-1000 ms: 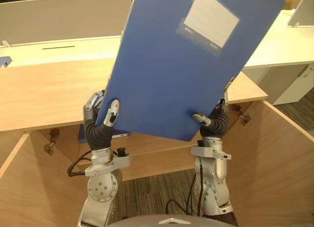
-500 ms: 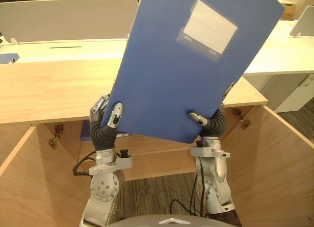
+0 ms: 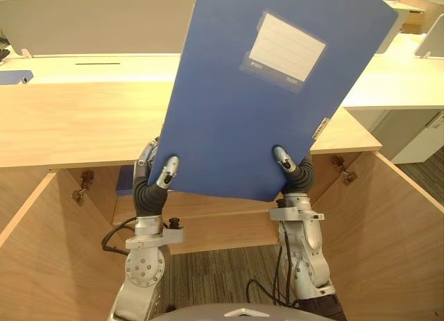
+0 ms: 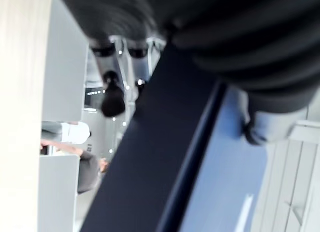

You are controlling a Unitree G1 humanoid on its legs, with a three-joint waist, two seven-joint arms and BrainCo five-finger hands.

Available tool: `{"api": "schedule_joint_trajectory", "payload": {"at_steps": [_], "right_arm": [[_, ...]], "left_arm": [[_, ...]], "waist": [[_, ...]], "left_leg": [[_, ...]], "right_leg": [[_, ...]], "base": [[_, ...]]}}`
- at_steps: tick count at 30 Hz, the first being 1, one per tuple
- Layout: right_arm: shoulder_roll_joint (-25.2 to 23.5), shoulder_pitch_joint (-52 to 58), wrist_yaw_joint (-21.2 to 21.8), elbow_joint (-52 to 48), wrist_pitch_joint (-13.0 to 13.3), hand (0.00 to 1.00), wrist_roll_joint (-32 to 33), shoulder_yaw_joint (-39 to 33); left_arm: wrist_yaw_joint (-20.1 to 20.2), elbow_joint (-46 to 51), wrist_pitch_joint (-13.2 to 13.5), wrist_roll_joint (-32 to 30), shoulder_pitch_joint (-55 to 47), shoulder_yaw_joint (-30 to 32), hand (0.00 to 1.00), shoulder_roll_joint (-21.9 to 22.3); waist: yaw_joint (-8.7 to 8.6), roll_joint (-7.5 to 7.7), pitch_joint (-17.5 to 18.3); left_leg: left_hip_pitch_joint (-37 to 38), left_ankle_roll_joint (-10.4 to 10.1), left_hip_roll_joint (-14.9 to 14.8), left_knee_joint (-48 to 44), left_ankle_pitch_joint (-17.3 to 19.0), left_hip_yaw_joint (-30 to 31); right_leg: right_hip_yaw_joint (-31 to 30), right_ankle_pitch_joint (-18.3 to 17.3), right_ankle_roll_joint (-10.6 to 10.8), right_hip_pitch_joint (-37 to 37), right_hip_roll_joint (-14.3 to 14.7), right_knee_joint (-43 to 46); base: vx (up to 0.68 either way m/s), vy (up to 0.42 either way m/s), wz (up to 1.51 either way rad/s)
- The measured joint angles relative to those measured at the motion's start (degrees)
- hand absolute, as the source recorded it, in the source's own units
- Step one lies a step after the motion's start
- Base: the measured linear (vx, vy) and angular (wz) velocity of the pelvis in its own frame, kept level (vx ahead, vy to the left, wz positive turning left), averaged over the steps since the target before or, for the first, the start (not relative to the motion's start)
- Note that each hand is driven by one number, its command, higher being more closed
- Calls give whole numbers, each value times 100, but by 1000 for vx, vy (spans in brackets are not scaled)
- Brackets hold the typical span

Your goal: Walk over to the cabinet, pick up the folder, carry it to the office cabinet, place the folder inside the office cabinet, then close the office cabinet door

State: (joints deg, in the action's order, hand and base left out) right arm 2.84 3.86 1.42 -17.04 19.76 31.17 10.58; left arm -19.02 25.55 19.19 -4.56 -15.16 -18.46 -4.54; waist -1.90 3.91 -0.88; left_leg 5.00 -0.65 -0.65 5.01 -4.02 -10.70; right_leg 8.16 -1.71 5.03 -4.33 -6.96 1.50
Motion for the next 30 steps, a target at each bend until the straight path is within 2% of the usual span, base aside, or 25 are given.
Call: {"api": "schedule_joint_trajectory", "payload": {"at_steps": [12, 19, 24, 30], "right_arm": [[-20, 0, 96, 1, 0, 100, -12, -21], [-267, 1, 93, 0, 0, 100, -266, -169], [-268, 0, 70, -2, -1, 100, -500, -300], [-296, -1, 33, -58, -1, 100, -678, -524]], "left_arm": [[57, -32, 0, -19, -89, 172, 0, 32], [50, -111, -1, 1, -423, 605, 0, 152], [71, -335, -16, 7, -665, 904, 0, 344], [242, -815, -138, 194, -897, 1233, 0, 356]], "waist": [[-3, -62, 60], [49, -49, 69], [109, -13, 93], [193, -14, 92]], "left_leg": [[1, -6, -3, 0, -12, -2], [-2, -4, -1, 1, -25, 70], [-50, -10, 4, 2, -40, 185], [-105, -13, 3, 1, -60, 290]], "right_leg": [[-1, 9, -2, 1, 1, -2], [62, 1, -3, -43, -1, -10], [178, -43, 34, -61, -8, -15], [281, -47, 40, -70, -7, -21]], "base": [[0, 0, 0], [-1, 0, 4], [-4, -3, 13], [-2, -8, 9]]}}
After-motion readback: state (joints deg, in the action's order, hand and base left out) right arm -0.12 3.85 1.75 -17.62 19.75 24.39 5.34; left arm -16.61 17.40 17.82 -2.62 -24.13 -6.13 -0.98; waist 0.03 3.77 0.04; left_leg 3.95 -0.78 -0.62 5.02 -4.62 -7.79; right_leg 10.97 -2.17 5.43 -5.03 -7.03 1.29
